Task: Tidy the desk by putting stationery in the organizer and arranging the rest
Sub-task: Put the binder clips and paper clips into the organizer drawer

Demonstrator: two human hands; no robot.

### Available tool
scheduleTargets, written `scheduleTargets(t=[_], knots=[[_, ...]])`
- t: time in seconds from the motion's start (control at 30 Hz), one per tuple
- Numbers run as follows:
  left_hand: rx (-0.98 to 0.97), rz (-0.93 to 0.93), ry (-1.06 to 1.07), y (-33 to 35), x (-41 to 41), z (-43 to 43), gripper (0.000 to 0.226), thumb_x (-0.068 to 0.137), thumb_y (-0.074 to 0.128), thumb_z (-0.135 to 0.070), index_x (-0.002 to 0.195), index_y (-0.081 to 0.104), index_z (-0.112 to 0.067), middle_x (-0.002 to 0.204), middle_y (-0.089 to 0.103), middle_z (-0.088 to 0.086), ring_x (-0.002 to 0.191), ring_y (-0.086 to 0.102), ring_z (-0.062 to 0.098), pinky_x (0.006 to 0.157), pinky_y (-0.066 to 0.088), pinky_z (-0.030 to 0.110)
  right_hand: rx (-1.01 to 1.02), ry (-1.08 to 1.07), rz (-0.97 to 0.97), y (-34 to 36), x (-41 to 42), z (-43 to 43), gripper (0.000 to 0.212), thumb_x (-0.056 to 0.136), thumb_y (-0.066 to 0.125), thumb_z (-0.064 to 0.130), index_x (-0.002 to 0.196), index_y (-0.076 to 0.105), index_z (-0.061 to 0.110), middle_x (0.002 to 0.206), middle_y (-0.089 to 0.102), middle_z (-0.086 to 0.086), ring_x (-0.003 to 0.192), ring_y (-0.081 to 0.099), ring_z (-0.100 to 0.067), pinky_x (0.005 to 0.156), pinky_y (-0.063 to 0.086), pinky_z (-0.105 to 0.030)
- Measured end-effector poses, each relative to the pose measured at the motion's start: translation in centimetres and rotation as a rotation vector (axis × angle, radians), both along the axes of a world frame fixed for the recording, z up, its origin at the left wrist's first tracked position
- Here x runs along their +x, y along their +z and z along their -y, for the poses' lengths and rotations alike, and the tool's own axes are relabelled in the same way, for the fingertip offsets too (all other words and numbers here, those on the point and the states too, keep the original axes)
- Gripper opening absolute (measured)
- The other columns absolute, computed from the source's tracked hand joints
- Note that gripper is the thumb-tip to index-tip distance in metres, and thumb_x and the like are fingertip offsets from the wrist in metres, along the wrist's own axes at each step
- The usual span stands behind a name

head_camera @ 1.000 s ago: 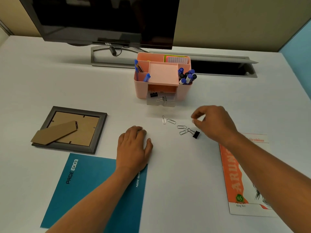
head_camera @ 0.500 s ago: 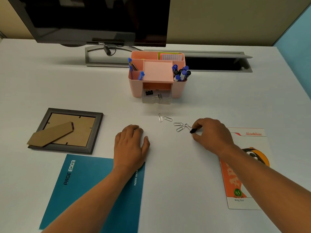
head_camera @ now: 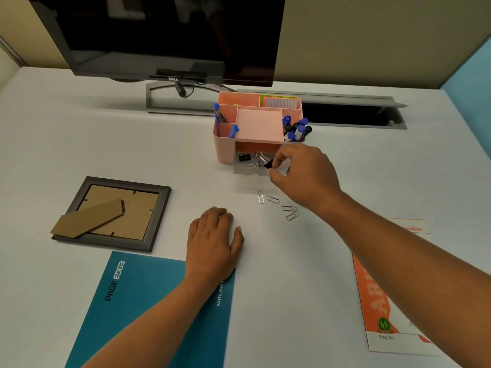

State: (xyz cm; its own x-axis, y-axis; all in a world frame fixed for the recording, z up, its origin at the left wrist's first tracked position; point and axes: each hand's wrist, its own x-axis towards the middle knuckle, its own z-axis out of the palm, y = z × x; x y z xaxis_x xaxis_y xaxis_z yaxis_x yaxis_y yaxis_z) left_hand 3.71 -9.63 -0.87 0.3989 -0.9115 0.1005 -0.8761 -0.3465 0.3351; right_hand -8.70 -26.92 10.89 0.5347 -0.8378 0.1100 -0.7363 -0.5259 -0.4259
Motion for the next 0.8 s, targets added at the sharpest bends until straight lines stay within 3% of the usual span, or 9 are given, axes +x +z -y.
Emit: scheduleTargets(t=[0.1, 0.2, 0.43, 0.6, 0.8], knots=[[0.001, 0.002, 0.000, 0.0, 0.0, 0.1, 0.041, 0.094, 0.037, -0.044, 0.116, 0.059, -0.017, 0.123, 0.055, 0.001, 0.115, 0.049, 0.020, 0.099, 0.034, 0.034, -0.034, -0.014, -0.073, -0.3, 1.7, 1.0, 0.015, 0.086, 0.065, 0.038, 0.091, 0.069, 0.024, 0.093, 0.067, 0.005, 0.080, 0.058, -0.015, 0.067, 0.043, -0.025], [0.001, 0.001, -0.002, 0.0, 0.1, 0.1, 0.041, 0.094, 0.037, -0.043, 0.116, 0.059, -0.017, 0.123, 0.055, 0.001, 0.115, 0.049, 0.020, 0.098, 0.034, 0.034, -0.047, -0.028, -0.117, -0.8, 2.5, 1.7, 0.021, 0.091, 0.059, 0.034, 0.103, 0.072, 0.022, 0.102, 0.070, 0.002, 0.085, 0.061, -0.018, 0.071, 0.046, -0.027], [0.007, -0.007, -0.001, -0.1, 0.0, 0.0, 0.042, 0.094, 0.036, -0.045, 0.116, 0.058, -0.017, 0.124, 0.055, 0.001, 0.116, 0.048, 0.019, 0.100, 0.035, 0.035, -0.028, 0.004, -0.069, -1.5, 1.7, 1.2, 0.026, 0.094, 0.057, 0.032, 0.114, 0.070, 0.022, 0.117, 0.067, 0.002, 0.100, 0.062, -0.019, 0.083, 0.049, -0.030], [0.009, -0.007, 0.004, 0.2, -0.1, 0.2, 0.043, 0.094, 0.036, -0.045, 0.116, 0.059, -0.016, 0.123, 0.056, 0.002, 0.115, 0.049, 0.021, 0.099, 0.037, 0.036, -0.044, 0.005, 0.023, -2.0, 0.9, -0.2, 0.028, 0.092, 0.060, 0.032, 0.117, 0.067, 0.023, 0.119, 0.065, 0.004, 0.101, 0.062, -0.016, 0.082, 0.046, -0.024], [0.030, -0.009, 0.008, 0.2, -0.1, 0.0, 0.046, 0.094, 0.034, -0.047, 0.119, 0.058, -0.017, 0.125, 0.056, 0.002, 0.118, 0.049, 0.021, 0.102, 0.037, 0.037, 0.005, 0.078, 0.039, -3.2, 0.3, -3.1, 0.024, 0.092, 0.059, 0.032, 0.110, 0.071, 0.022, 0.107, 0.070, 0.004, 0.088, 0.063, -0.012, 0.076, 0.053, -0.024]])
